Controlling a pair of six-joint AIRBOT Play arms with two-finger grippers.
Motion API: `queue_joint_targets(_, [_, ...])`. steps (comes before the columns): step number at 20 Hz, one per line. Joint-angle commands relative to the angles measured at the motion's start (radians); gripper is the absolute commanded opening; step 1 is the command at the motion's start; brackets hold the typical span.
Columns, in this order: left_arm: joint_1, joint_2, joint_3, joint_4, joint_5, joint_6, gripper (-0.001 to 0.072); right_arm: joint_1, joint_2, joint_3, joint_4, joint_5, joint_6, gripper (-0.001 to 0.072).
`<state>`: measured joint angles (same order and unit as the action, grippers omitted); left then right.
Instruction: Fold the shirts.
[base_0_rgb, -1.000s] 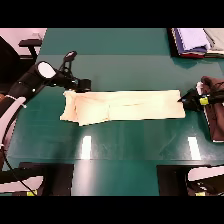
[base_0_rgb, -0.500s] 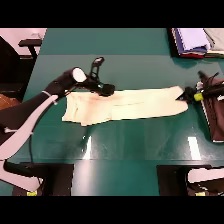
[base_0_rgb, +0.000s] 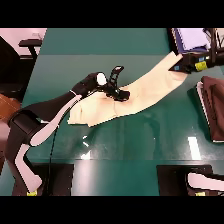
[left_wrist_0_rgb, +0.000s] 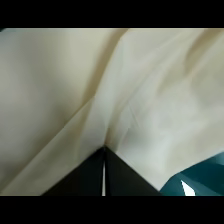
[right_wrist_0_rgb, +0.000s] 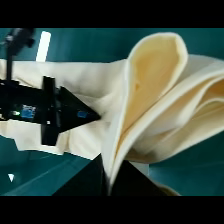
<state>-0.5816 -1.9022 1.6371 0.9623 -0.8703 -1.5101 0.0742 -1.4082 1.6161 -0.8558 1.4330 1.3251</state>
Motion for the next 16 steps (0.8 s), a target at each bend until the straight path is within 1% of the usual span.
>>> queue_joint_targets(1, [-0.007, -0.024, 0.016, 0.012, -0.026, -0.009, 0.0024, 0.108, 0.013, 0.1, 0.022, 0.006, 0.044, 0.0022])
queue_joint_targets(5, [-0.005, -0.022, 0.017, 0.013, -0.003, -0.009, 0.0024, 0.174, 0.013, 0.111, 0.176, -0.028, 0.043, 0.0022])
queue_joint_targets(8, [0.039, 0.027, 0.017, 0.019, -0.032, -0.01, 0.0023, 0.218, 0.013, 0.111, 0.208, -0.068, 0.035, 0.0022])
queue_joint_targets(12, [0.191, 0.225, 0.017, 0.131, -0.112, -0.008, 0.0024, 0.306, 0.009, 0.111, 0.211, -0.114, 0.035, 0.0021])
queue_joint_targets(14, [0.291, 0.351, 0.017, 0.203, -0.142, -0.008, 0.0024, 0.398, -0.014, 0.111, 0.211, -0.182, 0.034, 0.0022])
queue_joint_targets(16, [0.386, 0.472, 0.017, 0.259, -0.154, -0.008, 0.0024, 0.525, -0.063, 0.111, 0.219, -0.28, -0.002, 0.0022])
